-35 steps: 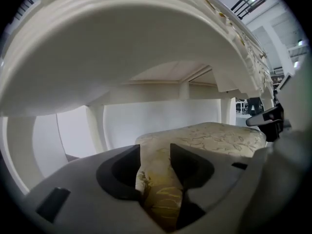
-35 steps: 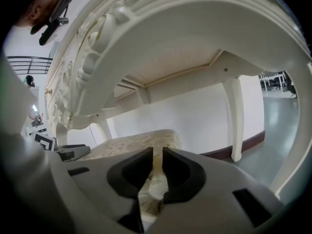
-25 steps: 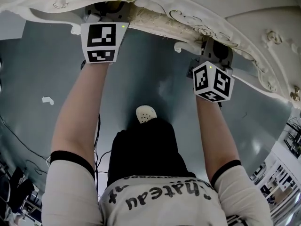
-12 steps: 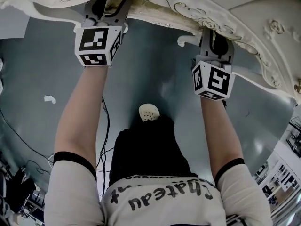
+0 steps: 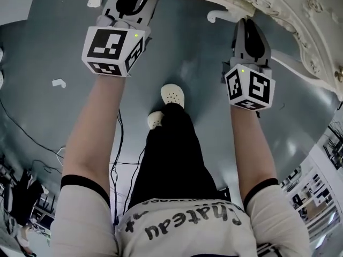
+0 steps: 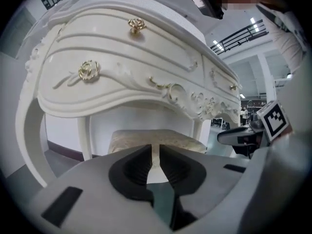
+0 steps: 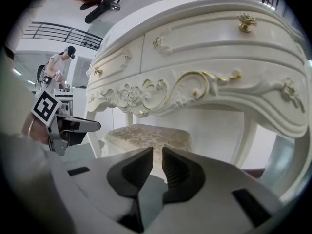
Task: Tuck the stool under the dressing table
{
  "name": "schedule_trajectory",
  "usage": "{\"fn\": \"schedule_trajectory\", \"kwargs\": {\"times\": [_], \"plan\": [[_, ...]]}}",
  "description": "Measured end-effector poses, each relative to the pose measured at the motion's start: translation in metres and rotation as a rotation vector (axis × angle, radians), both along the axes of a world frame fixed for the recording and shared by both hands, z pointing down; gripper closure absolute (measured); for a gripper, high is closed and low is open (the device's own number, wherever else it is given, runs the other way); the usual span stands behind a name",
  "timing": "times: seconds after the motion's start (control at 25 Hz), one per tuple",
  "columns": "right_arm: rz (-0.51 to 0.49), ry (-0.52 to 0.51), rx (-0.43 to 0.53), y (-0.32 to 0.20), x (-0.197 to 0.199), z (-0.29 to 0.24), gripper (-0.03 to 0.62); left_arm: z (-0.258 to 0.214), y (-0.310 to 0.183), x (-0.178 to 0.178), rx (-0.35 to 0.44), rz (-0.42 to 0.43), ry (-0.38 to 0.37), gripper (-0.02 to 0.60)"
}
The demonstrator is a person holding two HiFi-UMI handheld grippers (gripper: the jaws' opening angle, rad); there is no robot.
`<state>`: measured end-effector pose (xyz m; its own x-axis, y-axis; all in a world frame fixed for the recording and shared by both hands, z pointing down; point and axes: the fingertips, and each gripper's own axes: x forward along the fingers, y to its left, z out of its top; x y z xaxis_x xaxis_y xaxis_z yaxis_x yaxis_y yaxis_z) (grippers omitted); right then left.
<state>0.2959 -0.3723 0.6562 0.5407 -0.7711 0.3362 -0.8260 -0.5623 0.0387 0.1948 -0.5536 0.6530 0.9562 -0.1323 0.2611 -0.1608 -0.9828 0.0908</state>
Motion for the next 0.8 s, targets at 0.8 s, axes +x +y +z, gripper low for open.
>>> {"fn": "schedule_trajectory", "kwargs": {"times": [0.8], "plan": [[-0.114, -0.136, 0.01, 0.046, -0.138, -0.171, 0.523, -0.262, 0.097, -0.09, -0.174, 0.041, 0.11, 0.56]]}}
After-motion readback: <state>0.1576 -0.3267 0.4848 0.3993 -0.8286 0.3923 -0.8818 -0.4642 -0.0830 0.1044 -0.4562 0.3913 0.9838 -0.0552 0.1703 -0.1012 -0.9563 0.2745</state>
